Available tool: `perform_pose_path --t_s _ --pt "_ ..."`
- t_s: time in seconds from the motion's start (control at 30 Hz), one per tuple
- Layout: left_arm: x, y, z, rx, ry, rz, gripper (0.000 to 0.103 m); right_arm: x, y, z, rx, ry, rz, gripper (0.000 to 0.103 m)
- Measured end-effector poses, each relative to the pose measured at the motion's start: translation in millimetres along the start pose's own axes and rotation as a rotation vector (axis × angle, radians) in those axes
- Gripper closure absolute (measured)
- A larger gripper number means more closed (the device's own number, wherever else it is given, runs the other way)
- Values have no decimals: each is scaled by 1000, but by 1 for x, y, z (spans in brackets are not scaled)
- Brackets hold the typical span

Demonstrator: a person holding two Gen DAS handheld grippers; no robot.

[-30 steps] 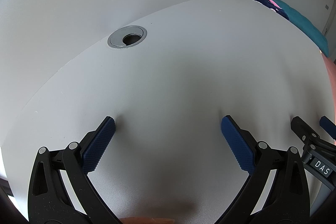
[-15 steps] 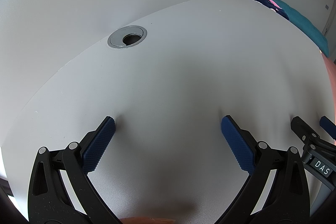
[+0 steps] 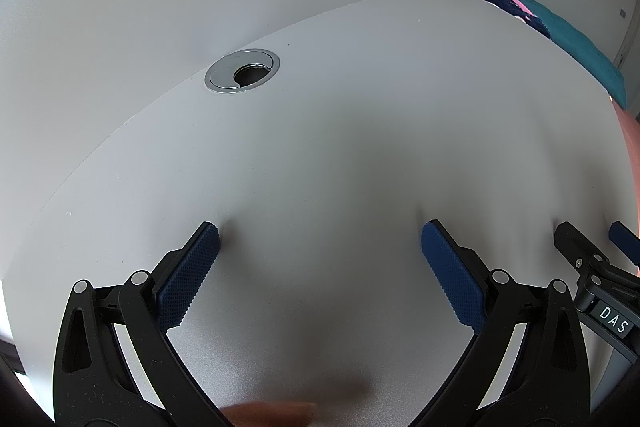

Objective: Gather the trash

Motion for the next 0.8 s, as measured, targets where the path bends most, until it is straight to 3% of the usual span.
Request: perform_pose_path --t_s 0.8 --pt "1 1 0 1 1 1 5 0 0 0 0 1 1 2"
Point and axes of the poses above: each gripper's, at about its wrist camera, not at the fingertips, and z roughly the way its jaws point, y to its right, x to its top, the point moved 5 cm from there along z, roughly the way its jaws point, and after that the axes turned 4 degrees about y, right-handed, at the moved point
